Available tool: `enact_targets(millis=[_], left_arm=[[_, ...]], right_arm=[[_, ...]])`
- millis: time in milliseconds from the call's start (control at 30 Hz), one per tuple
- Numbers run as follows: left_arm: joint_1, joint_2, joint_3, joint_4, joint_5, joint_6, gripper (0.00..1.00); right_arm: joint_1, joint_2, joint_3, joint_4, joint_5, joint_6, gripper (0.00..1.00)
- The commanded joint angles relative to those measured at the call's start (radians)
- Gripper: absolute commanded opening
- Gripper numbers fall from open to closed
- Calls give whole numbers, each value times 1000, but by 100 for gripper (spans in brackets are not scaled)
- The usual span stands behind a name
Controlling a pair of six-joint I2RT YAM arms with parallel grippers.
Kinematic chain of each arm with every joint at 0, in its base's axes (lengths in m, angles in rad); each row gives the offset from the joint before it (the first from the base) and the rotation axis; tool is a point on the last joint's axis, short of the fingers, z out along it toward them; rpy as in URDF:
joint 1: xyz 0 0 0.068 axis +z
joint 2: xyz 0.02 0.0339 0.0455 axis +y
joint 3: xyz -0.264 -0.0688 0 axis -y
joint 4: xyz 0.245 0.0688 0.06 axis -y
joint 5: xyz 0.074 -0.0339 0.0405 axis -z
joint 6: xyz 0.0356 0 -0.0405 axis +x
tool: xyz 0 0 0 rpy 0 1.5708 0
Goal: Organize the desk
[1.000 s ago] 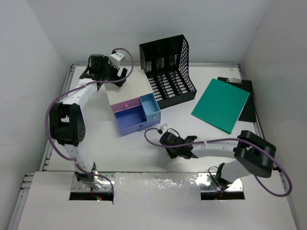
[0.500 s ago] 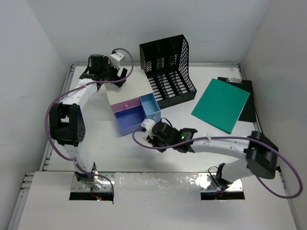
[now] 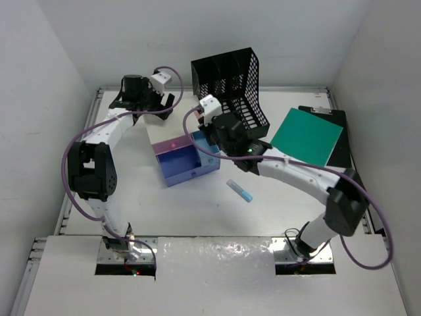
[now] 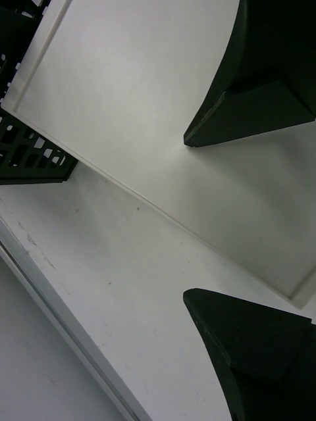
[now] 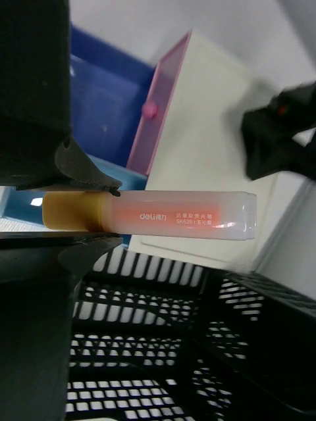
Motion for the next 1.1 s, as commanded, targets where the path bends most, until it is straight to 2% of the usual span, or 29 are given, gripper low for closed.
enact_targets(millis=[0,267,400,700,800,833,867,967,1067], left_arm=[[2,11,-38,-129,-24,37,88],[2,28,-35,-126,-27,39,88],[2,26,-34,-127,-34,45,88],[2,34,-23,-127,-34,42,88],[2,35,-23,-127,-34,40,88],[2,36,-21,-129,-34,40,88],[4,36,-20,-129,-34,40,88],[2,37,-20,-130,-32,39,88],[2,40,-20,-130,-31,39,88]], right_arm=[[7,85,50,-40,51,43,0],[6,133,0,-28,69,89,0],[4,156,6,-120,53,159,0],[6,156,10,-234,69,203,1],[6,156,38,-275,72,193,25],[6,156,44,-281,74,192,43],[4,151,55,-287,73,190,50],[6,134,70,-300,65,169,63],[4,79,81,-307,82,137,68]])
